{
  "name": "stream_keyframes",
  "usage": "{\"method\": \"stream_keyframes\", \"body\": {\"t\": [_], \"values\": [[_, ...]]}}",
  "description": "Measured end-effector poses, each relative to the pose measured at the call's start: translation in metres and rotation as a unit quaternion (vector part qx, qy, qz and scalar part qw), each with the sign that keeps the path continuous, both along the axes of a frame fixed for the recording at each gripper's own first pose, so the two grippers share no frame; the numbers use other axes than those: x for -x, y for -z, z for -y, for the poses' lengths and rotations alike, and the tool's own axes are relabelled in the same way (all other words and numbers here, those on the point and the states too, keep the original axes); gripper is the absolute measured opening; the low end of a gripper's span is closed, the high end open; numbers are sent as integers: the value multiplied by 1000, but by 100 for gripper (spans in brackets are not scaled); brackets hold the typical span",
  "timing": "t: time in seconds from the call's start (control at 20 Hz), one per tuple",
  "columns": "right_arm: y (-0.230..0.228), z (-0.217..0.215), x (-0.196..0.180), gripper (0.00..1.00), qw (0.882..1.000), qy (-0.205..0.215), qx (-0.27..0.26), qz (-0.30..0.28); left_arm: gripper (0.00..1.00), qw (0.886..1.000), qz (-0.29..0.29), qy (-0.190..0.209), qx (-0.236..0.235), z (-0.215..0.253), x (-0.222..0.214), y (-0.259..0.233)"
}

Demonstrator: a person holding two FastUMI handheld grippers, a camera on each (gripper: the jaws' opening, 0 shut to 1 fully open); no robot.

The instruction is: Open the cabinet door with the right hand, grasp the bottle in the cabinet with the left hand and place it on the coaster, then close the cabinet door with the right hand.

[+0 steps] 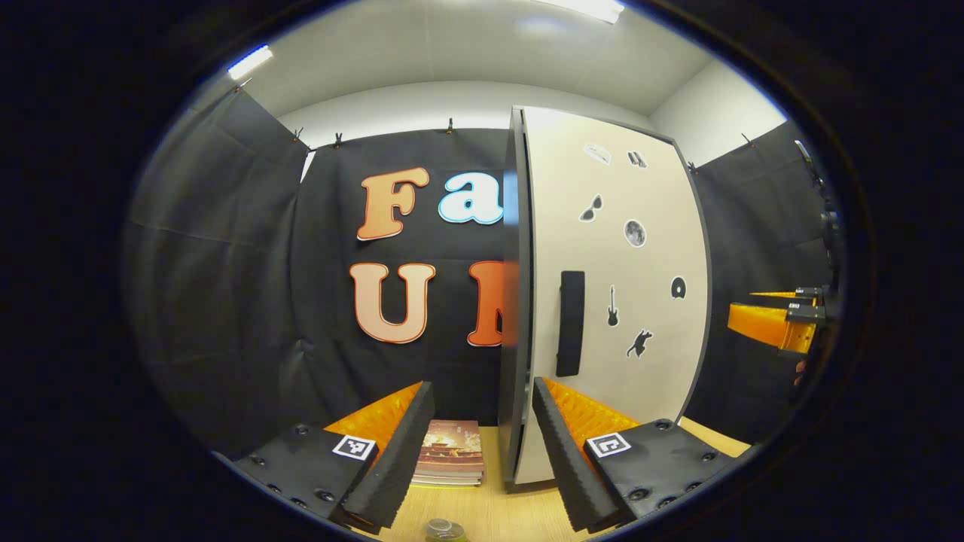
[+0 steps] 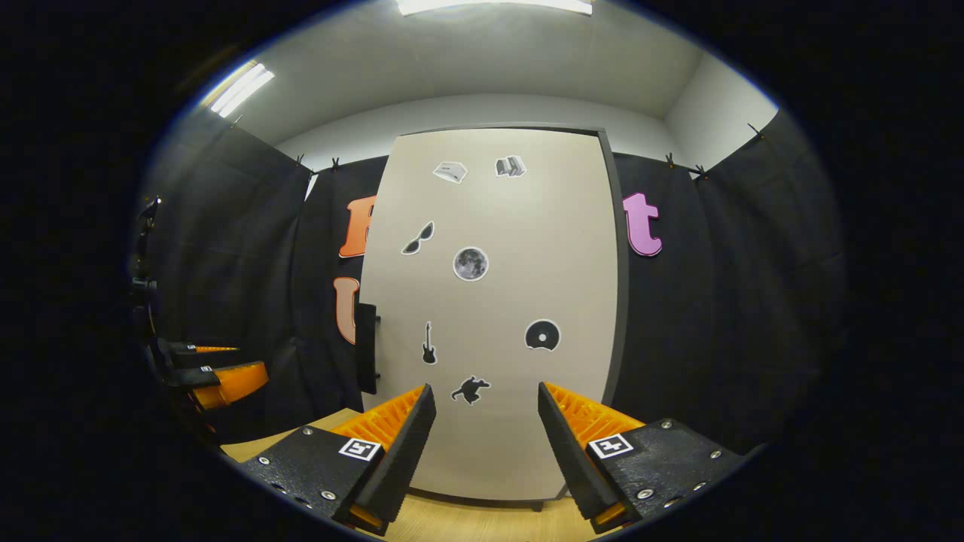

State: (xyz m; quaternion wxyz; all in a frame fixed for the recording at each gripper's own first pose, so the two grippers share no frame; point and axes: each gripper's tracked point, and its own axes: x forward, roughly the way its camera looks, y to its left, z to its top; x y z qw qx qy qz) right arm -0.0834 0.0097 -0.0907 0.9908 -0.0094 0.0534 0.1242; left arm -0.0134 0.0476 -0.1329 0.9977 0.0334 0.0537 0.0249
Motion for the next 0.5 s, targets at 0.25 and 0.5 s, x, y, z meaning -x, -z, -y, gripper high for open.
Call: {"method": "stream_keyframes", "body": {"t": [0.25,0.5], "values": [[-13,34,18,88,999,25,6,18,87,1000,11,4,2,21,5,-29],[-30,55,31,88,999,33,5,36,93,999,39,8,7,39,13,-61]]}}
